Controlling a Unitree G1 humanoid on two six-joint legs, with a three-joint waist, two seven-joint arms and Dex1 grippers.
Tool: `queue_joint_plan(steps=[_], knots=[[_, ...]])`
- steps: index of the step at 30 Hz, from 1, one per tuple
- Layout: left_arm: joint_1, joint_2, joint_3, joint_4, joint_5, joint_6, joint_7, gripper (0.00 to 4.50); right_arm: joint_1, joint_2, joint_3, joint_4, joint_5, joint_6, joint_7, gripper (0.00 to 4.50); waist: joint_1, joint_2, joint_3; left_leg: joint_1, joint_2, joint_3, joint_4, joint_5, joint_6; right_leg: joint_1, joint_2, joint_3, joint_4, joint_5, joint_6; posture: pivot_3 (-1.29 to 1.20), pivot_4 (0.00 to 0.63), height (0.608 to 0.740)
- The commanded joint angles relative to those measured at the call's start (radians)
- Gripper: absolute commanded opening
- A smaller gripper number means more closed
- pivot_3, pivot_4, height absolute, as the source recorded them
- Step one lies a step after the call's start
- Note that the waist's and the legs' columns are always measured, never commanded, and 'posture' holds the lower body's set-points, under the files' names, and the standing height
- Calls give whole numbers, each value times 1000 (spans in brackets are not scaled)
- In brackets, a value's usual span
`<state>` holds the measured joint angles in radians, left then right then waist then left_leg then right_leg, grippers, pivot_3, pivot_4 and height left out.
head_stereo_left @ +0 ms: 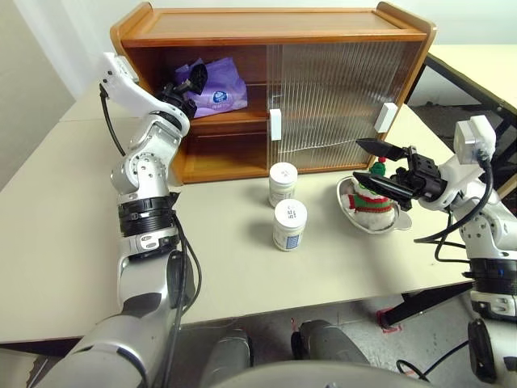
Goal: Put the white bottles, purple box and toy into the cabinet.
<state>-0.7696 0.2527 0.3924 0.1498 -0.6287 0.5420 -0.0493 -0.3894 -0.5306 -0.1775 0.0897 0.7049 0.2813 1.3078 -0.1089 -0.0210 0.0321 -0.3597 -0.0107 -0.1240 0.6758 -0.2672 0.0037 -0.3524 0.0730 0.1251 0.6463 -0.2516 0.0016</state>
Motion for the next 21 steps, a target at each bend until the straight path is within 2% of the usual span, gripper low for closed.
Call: queue_joint_plan(steps=[1, 10, 15, 18, 21], knots=[[57, 4, -34, -91, -18, 51, -38, 4435, -8, -6, 10, 12, -11, -3, 12, 4500, 0, 0, 0, 0, 0, 0, 0, 0, 0, 0, 0, 0, 0, 0, -1, -185, 6, 740], [183, 96, -108, -282, 35, 126, -70, 4435, -8, -13, 11, 29, -26, -11, 23, 4500, 0, 0, 0, -4, 0, 0, 1, -2, 3, -1, 0, 0, -5, 2, -6, -185, 8, 740], [274, 162, -168, -358, 101, 55, -160, 4435, -6, -10, 13, 30, -32, -11, 25, 4500, 1, 0, 0, -4, 0, -1, 1, -3, 4, -1, 0, 0, -7, 3, -7, -188, 11, 740], [344, 171, -169, -386, 103, -5, -234, 3828, -3, 0, 18, 25, -36, -16, 19, 4500, 0, 0, 0, -4, 0, -5, 1, -3, 4, -1, -1, 0, -7, 3, -8, -180, 11, 740], [405, 177, -174, -410, 98, -39, -297, 2789, 3, 11, 20, 19, -36, -17, 15, 4500, 0, 1, -1, -4, 1, -7, 1, -4, 4, -1, -1, 0, -7, 3, -8, -178, 12, 740]])
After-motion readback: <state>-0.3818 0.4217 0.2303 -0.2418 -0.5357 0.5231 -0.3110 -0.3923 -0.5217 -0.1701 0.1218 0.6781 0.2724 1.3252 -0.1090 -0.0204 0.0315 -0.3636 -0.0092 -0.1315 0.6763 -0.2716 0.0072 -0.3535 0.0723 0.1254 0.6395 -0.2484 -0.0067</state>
